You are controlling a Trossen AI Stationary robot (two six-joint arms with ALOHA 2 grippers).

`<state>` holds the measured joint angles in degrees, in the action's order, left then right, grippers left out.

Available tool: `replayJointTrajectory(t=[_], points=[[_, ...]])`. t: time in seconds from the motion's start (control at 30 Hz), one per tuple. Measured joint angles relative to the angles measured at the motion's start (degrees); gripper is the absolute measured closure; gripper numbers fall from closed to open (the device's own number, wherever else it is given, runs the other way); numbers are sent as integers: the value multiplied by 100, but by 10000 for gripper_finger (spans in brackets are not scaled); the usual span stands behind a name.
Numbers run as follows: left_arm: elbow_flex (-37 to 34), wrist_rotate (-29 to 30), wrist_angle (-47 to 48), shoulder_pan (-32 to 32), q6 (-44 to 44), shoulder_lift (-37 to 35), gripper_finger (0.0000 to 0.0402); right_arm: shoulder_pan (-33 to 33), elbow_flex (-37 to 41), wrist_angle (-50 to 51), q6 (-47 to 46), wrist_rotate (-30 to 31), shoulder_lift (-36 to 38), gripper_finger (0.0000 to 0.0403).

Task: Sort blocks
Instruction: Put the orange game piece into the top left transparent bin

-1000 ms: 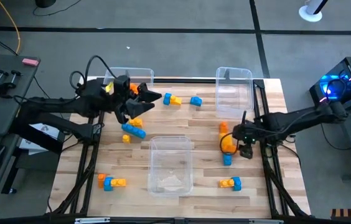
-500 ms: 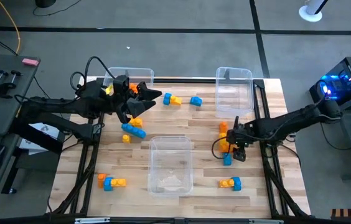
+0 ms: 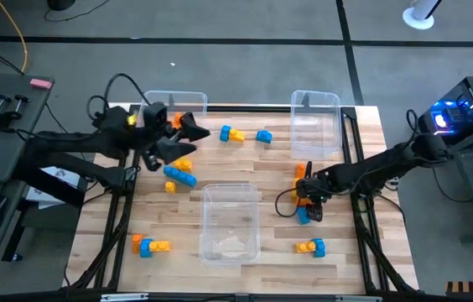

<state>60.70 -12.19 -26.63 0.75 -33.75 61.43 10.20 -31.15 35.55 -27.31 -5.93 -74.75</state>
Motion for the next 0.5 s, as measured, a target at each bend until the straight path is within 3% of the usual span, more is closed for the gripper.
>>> replayJointTrajectory(t=[0.2,0.37,0.5], points=[[1,-334,222,191,270,-610,124,13,-164,282,-640,-149,60,270],[3,-336,1087,359,743,-1181,124,105,-952,1008,-878,-325,236,271],[5,-277,1986,471,954,-1489,124,197,-2006,1846,-866,-235,349,271]])
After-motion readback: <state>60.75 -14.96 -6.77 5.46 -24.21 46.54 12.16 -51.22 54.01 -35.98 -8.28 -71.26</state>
